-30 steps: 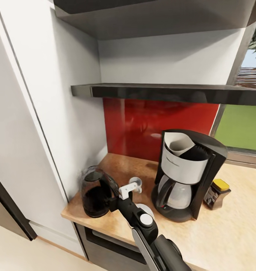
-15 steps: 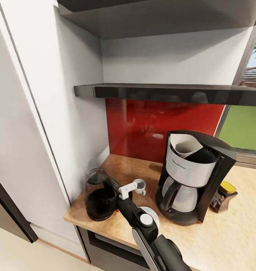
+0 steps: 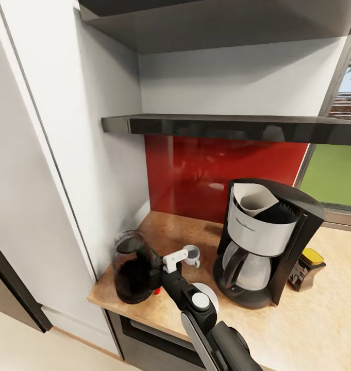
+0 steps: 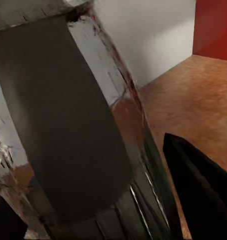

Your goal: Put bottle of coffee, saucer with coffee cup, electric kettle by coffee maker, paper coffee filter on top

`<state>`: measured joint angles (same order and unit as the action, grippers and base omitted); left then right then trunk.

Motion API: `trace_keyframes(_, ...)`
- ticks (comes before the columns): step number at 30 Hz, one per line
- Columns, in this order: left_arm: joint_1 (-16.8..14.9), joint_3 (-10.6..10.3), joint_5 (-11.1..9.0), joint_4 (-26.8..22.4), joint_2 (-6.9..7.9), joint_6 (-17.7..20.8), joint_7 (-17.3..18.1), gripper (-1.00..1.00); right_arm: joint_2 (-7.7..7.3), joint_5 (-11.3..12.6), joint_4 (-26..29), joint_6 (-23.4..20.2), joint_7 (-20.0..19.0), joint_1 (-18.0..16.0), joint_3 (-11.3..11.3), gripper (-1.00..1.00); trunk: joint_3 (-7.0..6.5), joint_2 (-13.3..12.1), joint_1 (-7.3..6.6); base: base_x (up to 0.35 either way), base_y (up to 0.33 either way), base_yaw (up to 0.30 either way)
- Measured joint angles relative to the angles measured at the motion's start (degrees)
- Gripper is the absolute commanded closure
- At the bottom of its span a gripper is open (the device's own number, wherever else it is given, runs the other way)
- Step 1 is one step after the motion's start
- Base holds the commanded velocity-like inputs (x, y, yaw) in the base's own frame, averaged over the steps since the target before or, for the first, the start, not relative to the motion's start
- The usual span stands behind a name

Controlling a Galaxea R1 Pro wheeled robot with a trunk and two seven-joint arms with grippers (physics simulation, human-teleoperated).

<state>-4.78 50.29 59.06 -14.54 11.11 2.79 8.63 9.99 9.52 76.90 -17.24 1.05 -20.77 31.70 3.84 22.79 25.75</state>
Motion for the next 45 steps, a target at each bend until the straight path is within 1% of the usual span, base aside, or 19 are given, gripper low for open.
trace_keyframes(30, 0.0, -0.1, 0.0, 0.0, 0.02, 0.0, 0.06, -1.0, 0.0, 0.16, 0.22, -0.19, 0.02, 0.0, -0.07, 1.0, 0.0, 0.0, 0.0, 0.0, 0.0, 0.0)
trace_keyframes(33, 0.0, -0.29, 0.15, -0.05, 0.01, 0.0, 0.06, -1.0, 0.0, 0.1, 1.85, -0.27, 0.11, -0.01, -0.08, 1.0, 0.0, 0.0, 0.0, 0.0, 0.0, 0.0)
trace_keyframes(34, 0.0, -0.31, 0.24, -0.06, 0.0, 0.0, 0.06, -1.0, 0.0, 0.0, 2.77, -0.3, 0.35, -0.01, -0.13, 1.0, -0.01, 0.0, 0.0, 0.0, 0.0, 0.0)
trace_keyframes(35, -0.08, -0.36, 0.42, -0.12, 0.04, 0.0, 0.12, -1.0, 0.0, -0.19, 4.93, -0.55, 3.31, 0.03, -0.16, 1.0, 0.0, -0.02, 0.01, 0.0, 0.0, 0.0)
trace_keyframes(36, -0.1, -0.36, 0.46, -0.19, 0.04, 0.0, 0.13, -1.0, 0.0, -0.85, 6.61, -0.68, 4.97, -0.03, -0.27, 1.0, -0.01, 0.02, -0.01, 0.0, 0.0, 0.0)
trace_keyframes(37, -0.14, -0.35, 0.5, -0.29, 0.03, 0.0, 0.14, -1.0, 0.0, -0.21, 7.08, -0.68, 6.34, -0.03, -0.19, 1.0, 0.0, 0.0, 0.0, 0.0, 0.0, 0.0)
trace_keyframes(38, -0.15, -0.35, 0.5, -0.41, 0.03, 0.01, 0.14, -1.0, 0.0, -0.28, 7.5, -0.84, 7.36, -0.08, -0.2, 1.0, 0.0, 0.0, 0.0, 0.0, 0.0, 0.0)
trace_keyframes(41, -0.17, -0.29, 0.52, -0.59, 0.02, 0.01, 0.15, -1.0, 0.0, -0.05, 8.15, -1.2, 8.69, -0.2, -0.16, 1.0, 0.0, 0.0, 0.0, 0.0, 0.0, 0.0)
trace_keyframes(45, -0.24, -0.26, 0.47, -0.68, 0.0, -0.06, 0.15, -1.0, 0.0, -0.04, 8.84, -1.38, 9.12, -0.39, -0.16, 1.0, 0.0, 0.0, 0.0, 0.0, 0.0, 0.0)
